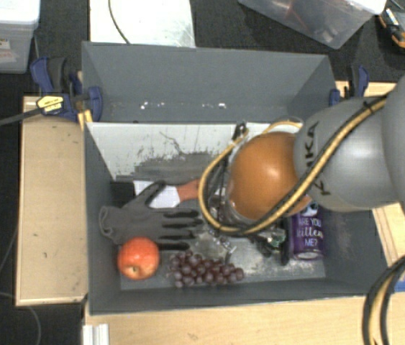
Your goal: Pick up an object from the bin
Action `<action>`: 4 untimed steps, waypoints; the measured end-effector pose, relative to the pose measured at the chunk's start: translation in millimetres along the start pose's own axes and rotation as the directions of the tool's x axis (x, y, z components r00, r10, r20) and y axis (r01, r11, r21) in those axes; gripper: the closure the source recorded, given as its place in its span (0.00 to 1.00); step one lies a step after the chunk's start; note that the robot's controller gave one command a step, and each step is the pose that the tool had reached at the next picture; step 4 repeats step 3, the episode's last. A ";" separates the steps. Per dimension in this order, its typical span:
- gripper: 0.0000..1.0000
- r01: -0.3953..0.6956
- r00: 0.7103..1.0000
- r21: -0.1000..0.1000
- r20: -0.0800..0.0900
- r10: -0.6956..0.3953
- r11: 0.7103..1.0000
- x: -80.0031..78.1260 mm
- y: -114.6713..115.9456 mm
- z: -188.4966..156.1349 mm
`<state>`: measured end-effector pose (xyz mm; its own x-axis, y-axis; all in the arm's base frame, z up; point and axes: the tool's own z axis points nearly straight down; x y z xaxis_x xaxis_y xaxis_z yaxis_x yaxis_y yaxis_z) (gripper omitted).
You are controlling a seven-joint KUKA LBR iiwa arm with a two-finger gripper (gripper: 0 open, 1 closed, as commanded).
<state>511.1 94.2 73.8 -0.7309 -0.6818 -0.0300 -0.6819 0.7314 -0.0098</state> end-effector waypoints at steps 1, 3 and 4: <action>1.00 -0.396 0.918 -0.002 0.003 0.396 0.918 -24.7 24.2 -9.1; 0.00 -0.201 0.980 0.000 0.009 0.201 0.980 -23.8 48.5 -22.0; 0.00 -0.201 0.980 0.000 0.009 0.201 0.980 -23.8 48.5 -22.0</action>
Offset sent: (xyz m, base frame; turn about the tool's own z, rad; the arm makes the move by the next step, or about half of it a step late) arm -0.0201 -0.0282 0.0042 0.0547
